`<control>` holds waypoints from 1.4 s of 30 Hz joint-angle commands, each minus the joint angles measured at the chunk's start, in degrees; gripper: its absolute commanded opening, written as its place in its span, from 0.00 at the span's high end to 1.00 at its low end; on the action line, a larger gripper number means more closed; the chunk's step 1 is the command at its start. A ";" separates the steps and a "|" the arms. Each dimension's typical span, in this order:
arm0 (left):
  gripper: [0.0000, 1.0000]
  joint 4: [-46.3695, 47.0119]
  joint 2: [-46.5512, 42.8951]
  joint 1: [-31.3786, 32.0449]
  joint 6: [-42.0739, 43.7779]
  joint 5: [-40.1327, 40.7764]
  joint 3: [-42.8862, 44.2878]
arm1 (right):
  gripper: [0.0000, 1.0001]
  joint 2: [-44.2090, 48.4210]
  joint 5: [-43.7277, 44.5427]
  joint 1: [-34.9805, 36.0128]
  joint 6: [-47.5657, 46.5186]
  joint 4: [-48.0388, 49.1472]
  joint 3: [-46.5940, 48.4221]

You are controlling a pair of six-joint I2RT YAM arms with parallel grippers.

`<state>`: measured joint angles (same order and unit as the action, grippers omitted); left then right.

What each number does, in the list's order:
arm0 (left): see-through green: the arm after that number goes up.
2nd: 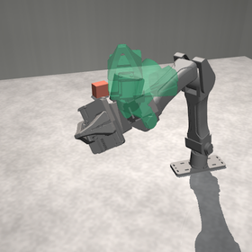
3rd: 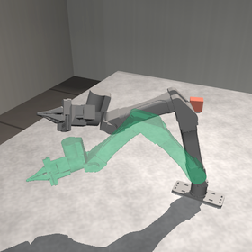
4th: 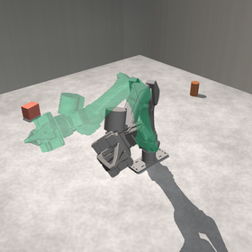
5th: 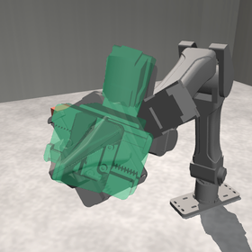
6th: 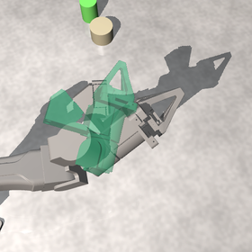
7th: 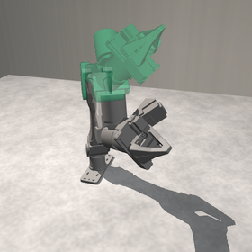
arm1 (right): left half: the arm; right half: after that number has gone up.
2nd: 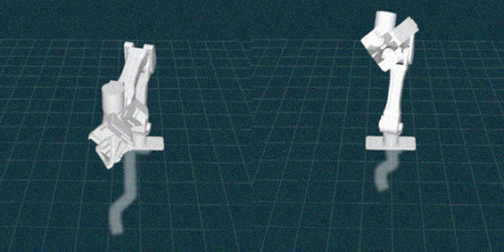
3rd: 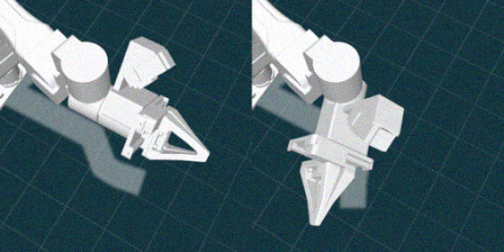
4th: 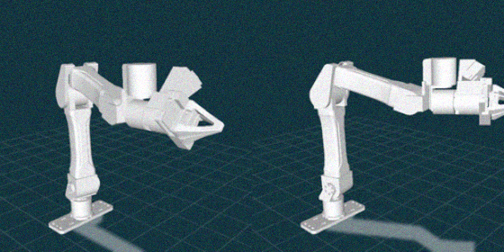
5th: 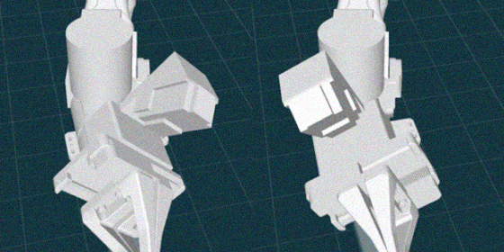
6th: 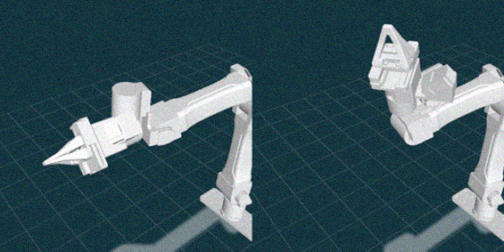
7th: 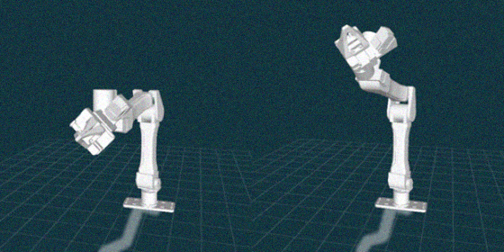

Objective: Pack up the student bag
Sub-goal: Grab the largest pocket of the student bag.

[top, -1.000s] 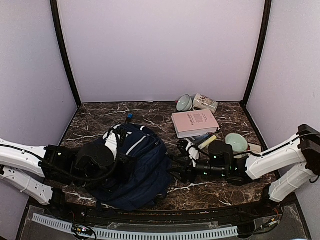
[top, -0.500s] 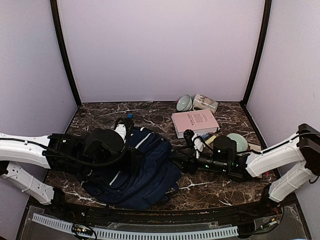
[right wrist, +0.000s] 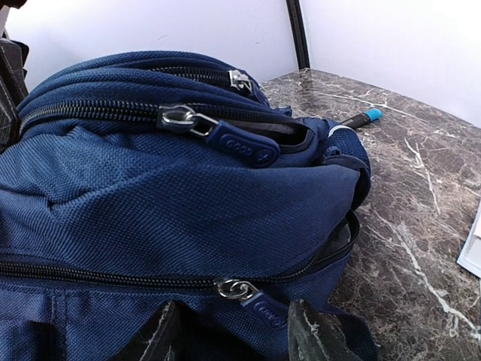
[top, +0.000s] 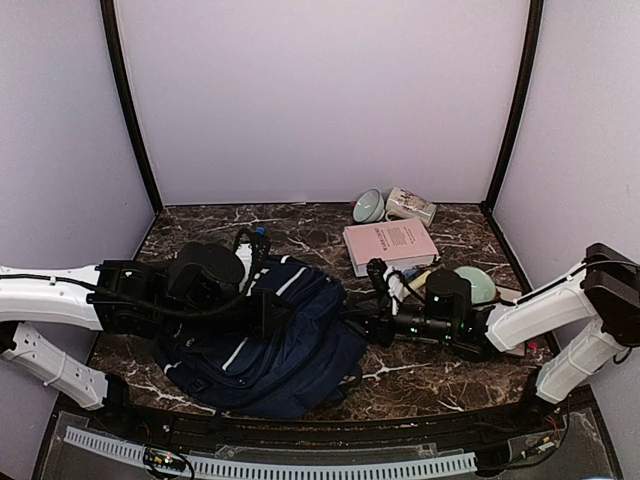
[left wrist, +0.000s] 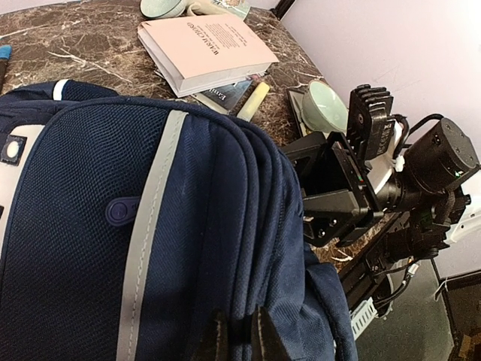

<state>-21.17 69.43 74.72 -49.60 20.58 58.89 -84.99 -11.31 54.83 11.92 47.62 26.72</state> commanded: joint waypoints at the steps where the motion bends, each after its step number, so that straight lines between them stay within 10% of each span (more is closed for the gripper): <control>1: 1.00 5.85 -3.52 -0.17 -2.32 -2.29 2.10 | 0.52 -1.41 -2.01 -0.69 0.82 2.62 0.85; 15: 0.90 6.35 -8.82 -2.38 1.03 5.60 -6.40 | 0.53 -2.53 -1.75 -0.77 0.73 1.97 1.83; 29: 1.00 9.41 -9.32 -2.38 3.73 5.64 -10.63 | 1.00 -2.54 -5.79 -0.77 -1.91 -3.09 4.57; 42: 1.00 13.86 -12.18 -2.38 6.43 4.59 -15.28 | 1.00 2.20 -5.21 2.87 -2.14 -8.22 4.38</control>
<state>-11.94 59.90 72.86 -44.82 23.11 44.56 -84.84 -16.91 56.12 10.33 40.07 30.13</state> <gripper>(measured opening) 0.095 0.006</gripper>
